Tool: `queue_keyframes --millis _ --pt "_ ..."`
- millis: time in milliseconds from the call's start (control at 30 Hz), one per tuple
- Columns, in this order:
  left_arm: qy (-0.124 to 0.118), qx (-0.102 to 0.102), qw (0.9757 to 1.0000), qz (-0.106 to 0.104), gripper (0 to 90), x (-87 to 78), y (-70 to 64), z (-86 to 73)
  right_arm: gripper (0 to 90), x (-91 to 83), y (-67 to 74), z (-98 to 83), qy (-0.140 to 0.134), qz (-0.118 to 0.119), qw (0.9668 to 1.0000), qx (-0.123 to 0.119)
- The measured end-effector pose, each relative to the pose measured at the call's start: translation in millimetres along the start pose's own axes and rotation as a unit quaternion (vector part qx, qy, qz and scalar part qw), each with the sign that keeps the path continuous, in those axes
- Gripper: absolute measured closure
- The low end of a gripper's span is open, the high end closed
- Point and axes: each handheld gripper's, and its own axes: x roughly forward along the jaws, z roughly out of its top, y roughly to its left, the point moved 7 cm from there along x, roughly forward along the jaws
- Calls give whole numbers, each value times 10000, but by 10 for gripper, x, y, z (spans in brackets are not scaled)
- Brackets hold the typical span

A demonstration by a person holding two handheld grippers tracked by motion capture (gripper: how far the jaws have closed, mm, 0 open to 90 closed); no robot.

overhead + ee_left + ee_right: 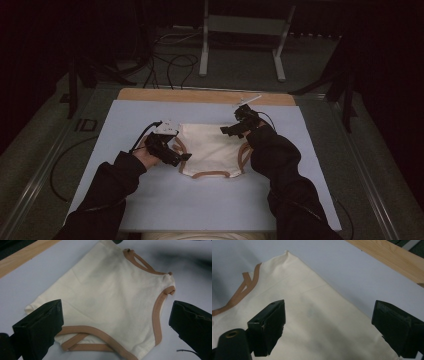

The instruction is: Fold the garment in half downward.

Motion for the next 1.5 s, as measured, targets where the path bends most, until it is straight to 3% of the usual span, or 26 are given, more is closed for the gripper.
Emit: queue_keyframes --millis 167,367,467,633,867,933,1233,1300,1500 --pt "12 40 10000 -27 1 -19 -45 -43 120 52 72 78 10 64 10000 -57" --pt "72 -17 10000 24 0 2 -82 -131 137 117 171 183 -32 178 9997 -179" --pt "175 -141 9997 6 0 18 -110 -192 135 151 219 216 13 214 9995 -223" --pt "256 -104 9996 -17 0 35 -148 -239 135 190 262 266 16 256 9993 -266" --pt "281 109 9994 -179 0 89 -222 -298 132 257 355 339 69 335 9988 -346" --pt "300 195 9993 -120 0 101 -230 -313 132 284 383 363 62 354 9988 -343" --pt "274 348 9986 -287 1 148 -283 -394 132 424 497 459 63 507 9979 -391" --pt "337 272 9985 -338 0 179 -280 -441 133 468 539 483 76 535 9979 -360" --pt "380 442 9974 -421 1 232 -321 -490 133 557 641 517 88 621 9970 -453"
